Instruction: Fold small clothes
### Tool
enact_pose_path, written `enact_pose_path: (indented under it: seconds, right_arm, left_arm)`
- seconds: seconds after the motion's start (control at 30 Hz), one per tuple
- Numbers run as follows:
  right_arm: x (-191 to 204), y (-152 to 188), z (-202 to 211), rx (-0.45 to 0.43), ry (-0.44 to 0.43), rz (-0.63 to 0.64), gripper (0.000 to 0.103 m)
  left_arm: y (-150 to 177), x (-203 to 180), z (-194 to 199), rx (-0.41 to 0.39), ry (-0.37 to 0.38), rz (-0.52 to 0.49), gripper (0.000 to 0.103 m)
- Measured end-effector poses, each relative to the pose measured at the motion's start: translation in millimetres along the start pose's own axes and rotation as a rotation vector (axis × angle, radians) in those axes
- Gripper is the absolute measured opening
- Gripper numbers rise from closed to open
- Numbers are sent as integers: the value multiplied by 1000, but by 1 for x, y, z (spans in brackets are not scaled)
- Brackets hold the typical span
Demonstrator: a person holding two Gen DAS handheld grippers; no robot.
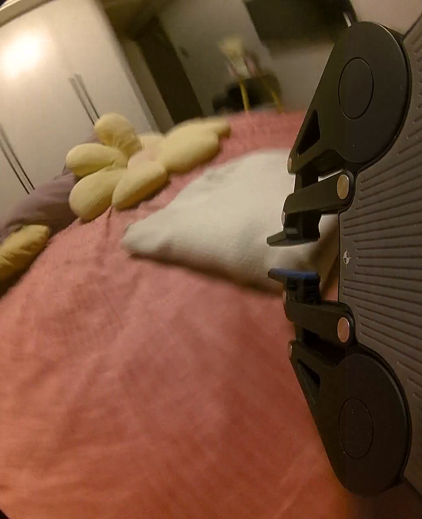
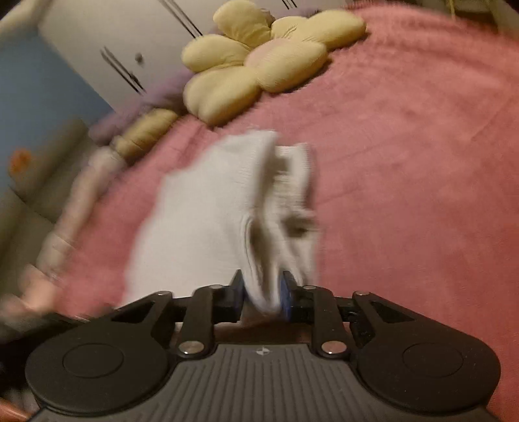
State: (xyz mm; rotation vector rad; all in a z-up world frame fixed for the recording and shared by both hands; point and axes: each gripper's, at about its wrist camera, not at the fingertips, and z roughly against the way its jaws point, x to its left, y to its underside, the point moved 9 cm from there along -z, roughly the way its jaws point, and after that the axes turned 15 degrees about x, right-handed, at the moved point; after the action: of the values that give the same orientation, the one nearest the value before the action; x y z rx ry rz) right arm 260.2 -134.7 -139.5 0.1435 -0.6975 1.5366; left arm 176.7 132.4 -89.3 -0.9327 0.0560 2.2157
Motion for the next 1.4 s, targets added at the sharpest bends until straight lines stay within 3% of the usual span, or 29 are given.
enact_pose_path:
  seconds: [0.1, 0.17, 0.23, 0.3, 0.4, 0.5, 0.6, 0.67, 0.7, 0.77, 0.87, 1.0, 1.1, 1.2, 1.27, 1.33, 1.4]
  right_arm:
    - [-1, -3, 27, -87, 27, 35, 40]
    - [9, -16, 44, -191, 118, 124, 40]
    - [31, -28, 46, -249, 176, 237, 41]
    - [63, -42, 34, -286, 250, 386, 40]
    - [99, -62, 8, -341, 279, 524, 40]
    - [114, -87, -18, -341, 258, 528, 40]
    - [112, -102, -46, -307, 281, 545, 42]
    - [101, -106, -70, -272, 346, 582, 46]
    - [90, -108, -79, -256, 386, 577, 48]
    - [64, -112, -89, -258, 404, 513, 53]
    - [37, -113, -84, -298, 379, 388, 64]
    - [37, -107, -94, -335, 416, 424, 64]
    - [31, -110, -97, -327, 394, 399, 68]
    - [35, -113, -96, -320, 422, 408, 72]
    - [39, -117, -97, -287, 456, 423, 73]
    - [42, -120, -90, -206, 440, 416, 74]
    - [46, -115, -67, -213, 396, 396, 74]
  left_arm:
    - [-17, -7, 12, -96, -136, -115, 40]
    - [-29, -24, 2, -94, -179, -174, 42]
    - [-45, -46, -12, -108, -187, -223, 56]
    - [-66, -59, -23, -177, -197, -215, 80]
    - [-97, -68, -45, -251, -238, -181, 84]
    - [-117, -61, -76, -251, -309, -138, 86]
    - [-117, -51, -108, -216, -334, -145, 89]
    - [-108, -44, -131, -169, -403, -178, 91]
    - [-103, -43, -135, -193, -412, -196, 94]
    - [-95, -45, -137, -272, -443, -258, 95]
    - [-98, -40, -142, -268, -436, -245, 100]
    - [-100, -38, -147, -289, -436, -264, 102]
    - [-101, -40, -148, -282, -450, -268, 102]
    - [-103, -42, -144, -223, -425, -261, 102]
    - [-102, -44, -132, -137, -426, -269, 102]
    - [-94, -49, -108, -103, -426, -255, 102]
    - [-78, -54, -83, -109, -394, -249, 103]
